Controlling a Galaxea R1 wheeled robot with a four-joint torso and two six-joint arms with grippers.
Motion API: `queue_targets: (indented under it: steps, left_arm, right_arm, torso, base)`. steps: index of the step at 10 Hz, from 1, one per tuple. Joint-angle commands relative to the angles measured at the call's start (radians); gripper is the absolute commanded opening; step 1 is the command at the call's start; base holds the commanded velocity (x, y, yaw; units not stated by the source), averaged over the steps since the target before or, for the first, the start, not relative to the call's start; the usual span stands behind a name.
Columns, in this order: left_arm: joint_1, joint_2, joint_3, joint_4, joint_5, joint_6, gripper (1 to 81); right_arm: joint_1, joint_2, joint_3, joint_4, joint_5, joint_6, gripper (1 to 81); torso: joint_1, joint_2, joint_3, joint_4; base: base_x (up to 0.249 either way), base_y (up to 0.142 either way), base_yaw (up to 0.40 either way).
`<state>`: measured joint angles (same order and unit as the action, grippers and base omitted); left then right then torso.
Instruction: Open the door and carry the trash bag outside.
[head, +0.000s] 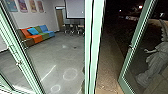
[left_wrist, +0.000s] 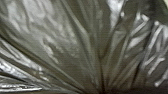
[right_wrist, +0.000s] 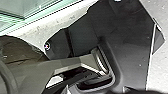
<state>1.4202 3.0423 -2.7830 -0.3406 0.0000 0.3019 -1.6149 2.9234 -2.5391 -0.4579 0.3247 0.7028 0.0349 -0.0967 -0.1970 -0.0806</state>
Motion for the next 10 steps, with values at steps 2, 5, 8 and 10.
queue_targets:
  steps: [2,5,8,10]
  left_arm:
    - [-0.043,0.004,0.003,0.0,0.063,-0.001,1.0]
    - [-0.043,0.006,0.003,-0.001,0.064,-0.001,1.0]
    - [-0.043,0.004,0.003,0.0,0.064,-0.001,1.0]
    - [-0.043,0.004,0.003,0.0,0.064,-0.001,1.0]
  right_arm:
    - [0.02,-0.008,0.004,-0.021,-0.035,-0.003,81.1]
    - [0.017,-0.004,-0.002,-0.019,-0.035,-0.003,81.1]
    - [0.016,0.001,-0.002,-0.027,-0.035,-0.003,81.1]
    - [0.015,0.009,-0.012,-0.027,-0.035,-0.003,81.1]
  torso:
    - [0.0,0.0,0.0,0.0]
    - [0.0,0.0,0.0,0.0]
    - [0.0,0.0,0.0,0.0]
    - [0.0,0.0,0.0,0.0]
  base:
    - [0.0,0.0,-0.05]
    - [0.0,0.0,-0.161]
    - [0.0,0.0,-0.183]
    - [0.0,0.0,-0.186]
